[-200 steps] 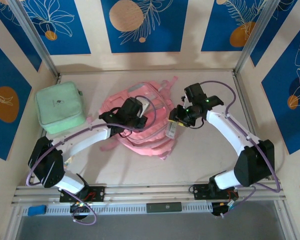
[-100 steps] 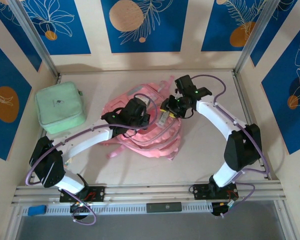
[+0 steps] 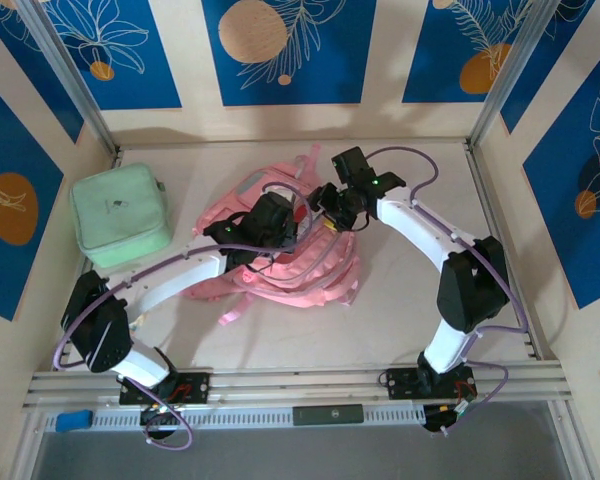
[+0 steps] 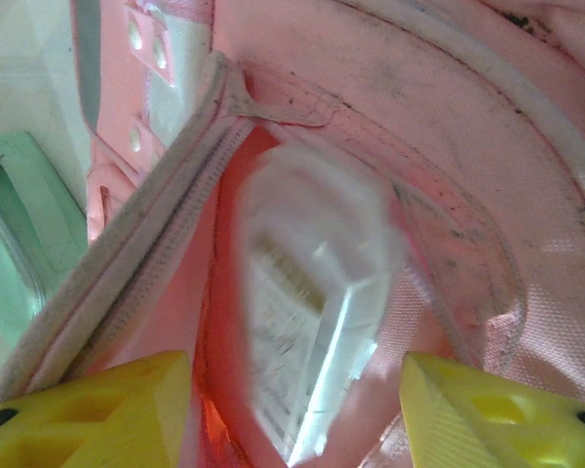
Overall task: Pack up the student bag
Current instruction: Place the loose stationery in the student bag.
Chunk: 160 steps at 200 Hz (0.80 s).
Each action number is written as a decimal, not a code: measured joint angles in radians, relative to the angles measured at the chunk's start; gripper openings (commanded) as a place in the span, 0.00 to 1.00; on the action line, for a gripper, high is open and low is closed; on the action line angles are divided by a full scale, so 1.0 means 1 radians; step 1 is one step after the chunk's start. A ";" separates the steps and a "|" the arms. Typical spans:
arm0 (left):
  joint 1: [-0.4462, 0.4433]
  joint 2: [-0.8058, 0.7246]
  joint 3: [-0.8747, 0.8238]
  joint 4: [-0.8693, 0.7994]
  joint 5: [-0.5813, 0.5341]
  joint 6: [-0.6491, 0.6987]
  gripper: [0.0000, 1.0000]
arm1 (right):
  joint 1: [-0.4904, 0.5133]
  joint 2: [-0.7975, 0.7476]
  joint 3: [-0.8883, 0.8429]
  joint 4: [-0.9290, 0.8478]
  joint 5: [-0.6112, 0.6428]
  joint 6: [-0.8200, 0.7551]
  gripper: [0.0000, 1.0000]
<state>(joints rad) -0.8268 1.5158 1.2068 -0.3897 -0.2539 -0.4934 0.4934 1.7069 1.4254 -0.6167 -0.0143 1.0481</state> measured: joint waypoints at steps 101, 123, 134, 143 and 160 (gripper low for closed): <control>0.000 0.013 0.018 0.000 0.043 -0.003 0.00 | -0.103 -0.021 -0.073 0.061 -0.117 -0.150 0.28; 0.000 0.019 0.019 0.000 0.055 -0.003 0.00 | -0.079 0.024 -0.070 0.079 -0.138 -0.183 0.20; 0.000 0.023 0.019 0.001 0.063 -0.003 0.00 | -0.069 0.044 -0.069 0.088 -0.148 -0.186 0.16; 0.000 0.025 0.019 0.001 0.068 -0.003 0.00 | -0.063 0.061 -0.069 0.098 -0.155 -0.192 0.12; 0.000 0.026 0.019 0.001 0.073 -0.003 0.00 | -0.047 0.093 -0.069 0.119 -0.171 -0.198 0.06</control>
<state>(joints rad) -0.8268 1.5417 1.2259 -0.3885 -0.1806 -0.4965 0.4465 1.7996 1.3563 -0.4976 -0.1856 0.8505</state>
